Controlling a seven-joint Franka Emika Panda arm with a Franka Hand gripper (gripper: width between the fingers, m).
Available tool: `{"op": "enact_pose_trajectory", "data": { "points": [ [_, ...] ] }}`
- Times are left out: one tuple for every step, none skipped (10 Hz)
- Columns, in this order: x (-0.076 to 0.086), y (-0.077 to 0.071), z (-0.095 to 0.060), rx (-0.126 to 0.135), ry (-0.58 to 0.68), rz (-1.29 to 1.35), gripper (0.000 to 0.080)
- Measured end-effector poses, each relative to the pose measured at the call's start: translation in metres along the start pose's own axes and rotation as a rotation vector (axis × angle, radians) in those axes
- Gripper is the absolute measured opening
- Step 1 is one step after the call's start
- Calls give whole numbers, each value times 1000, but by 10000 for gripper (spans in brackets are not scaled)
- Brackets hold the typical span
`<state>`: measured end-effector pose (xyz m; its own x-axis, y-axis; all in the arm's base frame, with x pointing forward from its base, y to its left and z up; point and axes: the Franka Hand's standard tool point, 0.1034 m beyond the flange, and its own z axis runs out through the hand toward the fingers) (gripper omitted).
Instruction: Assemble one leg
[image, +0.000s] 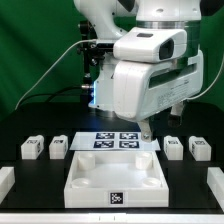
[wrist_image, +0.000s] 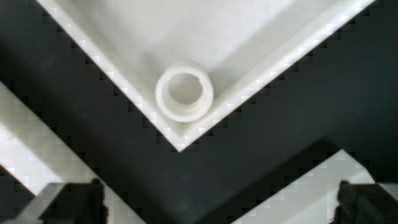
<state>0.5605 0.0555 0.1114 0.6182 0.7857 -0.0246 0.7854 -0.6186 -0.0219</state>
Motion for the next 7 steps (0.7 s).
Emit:
{"op": "enact_pose_trajectory", "data": {
  "points": [
    [0, 0, 0, 0, 0, 0, 650],
    [0, 0, 0, 0, 0, 0, 650],
    [0, 0, 0, 0, 0, 0, 650],
    [0, 0, 0, 1, 0, -16, 650],
    [-2, -3, 3, -1, 2, -33, 650],
    [-8, -11, 11, 6, -3, -37, 650],
    [-18, -21, 19, 14, -13, -87, 650]
  ]
}}
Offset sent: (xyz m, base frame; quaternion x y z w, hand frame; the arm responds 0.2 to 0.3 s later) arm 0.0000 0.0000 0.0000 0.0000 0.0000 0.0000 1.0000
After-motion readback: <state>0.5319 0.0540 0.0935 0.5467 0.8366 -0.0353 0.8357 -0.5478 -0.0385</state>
